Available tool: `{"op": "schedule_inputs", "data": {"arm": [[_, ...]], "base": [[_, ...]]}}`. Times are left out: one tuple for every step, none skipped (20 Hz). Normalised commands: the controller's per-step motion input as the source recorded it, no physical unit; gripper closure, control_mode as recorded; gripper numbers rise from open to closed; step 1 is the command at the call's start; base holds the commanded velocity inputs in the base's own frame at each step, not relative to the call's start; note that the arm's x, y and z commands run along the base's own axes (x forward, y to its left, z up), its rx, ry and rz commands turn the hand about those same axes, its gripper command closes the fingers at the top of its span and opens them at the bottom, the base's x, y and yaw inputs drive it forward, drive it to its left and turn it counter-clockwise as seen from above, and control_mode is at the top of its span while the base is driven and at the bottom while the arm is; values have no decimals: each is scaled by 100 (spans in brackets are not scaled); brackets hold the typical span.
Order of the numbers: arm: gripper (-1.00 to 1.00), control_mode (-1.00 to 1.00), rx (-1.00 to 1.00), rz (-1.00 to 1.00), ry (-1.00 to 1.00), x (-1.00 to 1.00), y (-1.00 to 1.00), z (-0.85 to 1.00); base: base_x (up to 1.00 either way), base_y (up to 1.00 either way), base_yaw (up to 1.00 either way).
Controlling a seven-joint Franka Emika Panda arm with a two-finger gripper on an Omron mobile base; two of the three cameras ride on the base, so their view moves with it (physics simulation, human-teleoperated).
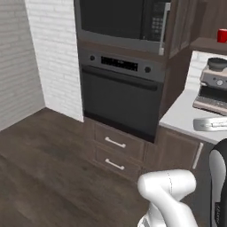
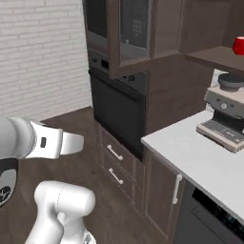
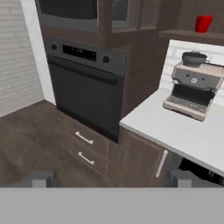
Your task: Gather all objects into one cabinet and sort the glasses and bowls to opposite sides.
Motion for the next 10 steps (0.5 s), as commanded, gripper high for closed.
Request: {"op": "schedule_inputs", "data": {"arm": [[-100,100,0,0,0,0,0,0],[-100,100,0,0,0,0,0,0],[-100,100,0,0,0,0,0,0],[-100,100,0,0,0,0,0,0],[-100,100,0,0,0,0,0,0],[-100,100,0,0,0,0,0,0],[-100,100,0,0,0,0,0,0],[-100,100,0,0,0,0,0,0],[-100,100,0,0,0,0,0,0],[-100,100,0,0,0,0,0,0]], "base": [[44,0,-47],[46,0,-48],[47,0,-48],[48,0,-48],[49,0,-49],[50,0,-49],[53,0,-49],[56,0,-50],[57,0,-50],[58,0,-50]]}}
